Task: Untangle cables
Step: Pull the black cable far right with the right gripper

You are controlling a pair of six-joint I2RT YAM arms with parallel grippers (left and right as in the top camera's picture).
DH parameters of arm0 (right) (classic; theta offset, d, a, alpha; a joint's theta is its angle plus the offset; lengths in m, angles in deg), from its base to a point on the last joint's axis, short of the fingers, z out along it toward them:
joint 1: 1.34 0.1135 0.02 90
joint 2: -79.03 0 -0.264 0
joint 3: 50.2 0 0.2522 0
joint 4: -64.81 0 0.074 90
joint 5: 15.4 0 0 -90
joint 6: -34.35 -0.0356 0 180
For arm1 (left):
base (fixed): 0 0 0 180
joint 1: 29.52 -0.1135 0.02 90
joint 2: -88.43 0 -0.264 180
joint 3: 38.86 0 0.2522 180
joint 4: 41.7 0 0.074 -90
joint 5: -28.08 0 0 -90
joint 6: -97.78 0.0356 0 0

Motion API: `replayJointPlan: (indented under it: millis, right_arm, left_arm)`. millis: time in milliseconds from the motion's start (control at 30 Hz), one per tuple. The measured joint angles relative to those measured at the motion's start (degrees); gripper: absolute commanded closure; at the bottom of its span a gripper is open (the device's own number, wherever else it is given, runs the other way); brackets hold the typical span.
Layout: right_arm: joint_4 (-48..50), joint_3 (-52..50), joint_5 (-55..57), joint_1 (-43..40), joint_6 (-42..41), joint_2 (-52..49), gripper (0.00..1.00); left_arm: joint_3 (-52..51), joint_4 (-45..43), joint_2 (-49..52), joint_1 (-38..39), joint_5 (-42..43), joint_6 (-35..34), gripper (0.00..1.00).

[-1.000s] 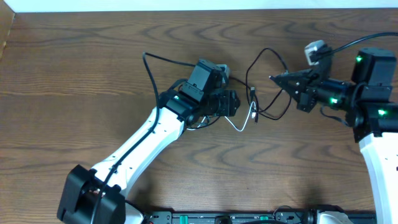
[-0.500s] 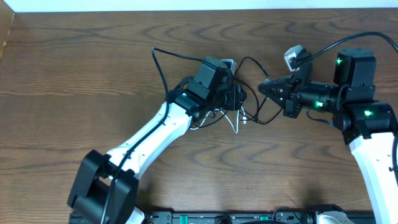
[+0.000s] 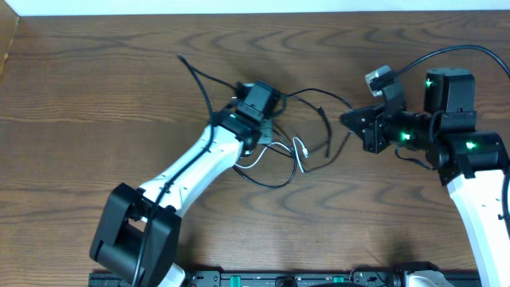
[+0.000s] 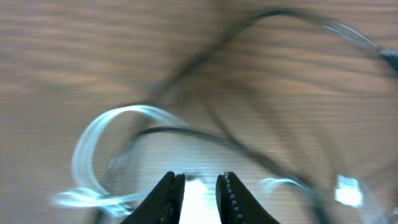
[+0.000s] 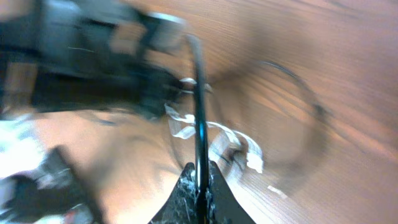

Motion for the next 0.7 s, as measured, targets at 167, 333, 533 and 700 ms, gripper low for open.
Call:
replayJointPlan:
  millis: [167,333,533,700]
  right_arm:
    - [-5.0,0.0,19.5,-3.0,-7.6,0.0,0.99]
    - [-7.7,0.0,31.5,-6.7,-11.3,0.0,0.99]
    - [-7.8,0.0,36.6,-7.9,-12.7,0.0,0.99]
    - [-7.8,0.0,37.5,-8.0,-13.0,0.0,0.99]
  left_arm:
    - [0.0,5.1,-0.1,-5.7,-6.2,-0.8,0.85]
    - [0.0,6.0,-1.3,-11.1,-7.3,-1.2,0.85]
    - [0.0,5.5,-5.2,-12.8,-2.5,-1.3,0.92]
    - [0.0,1.8,-9.8,-12.8,7.7,0.3,0.92]
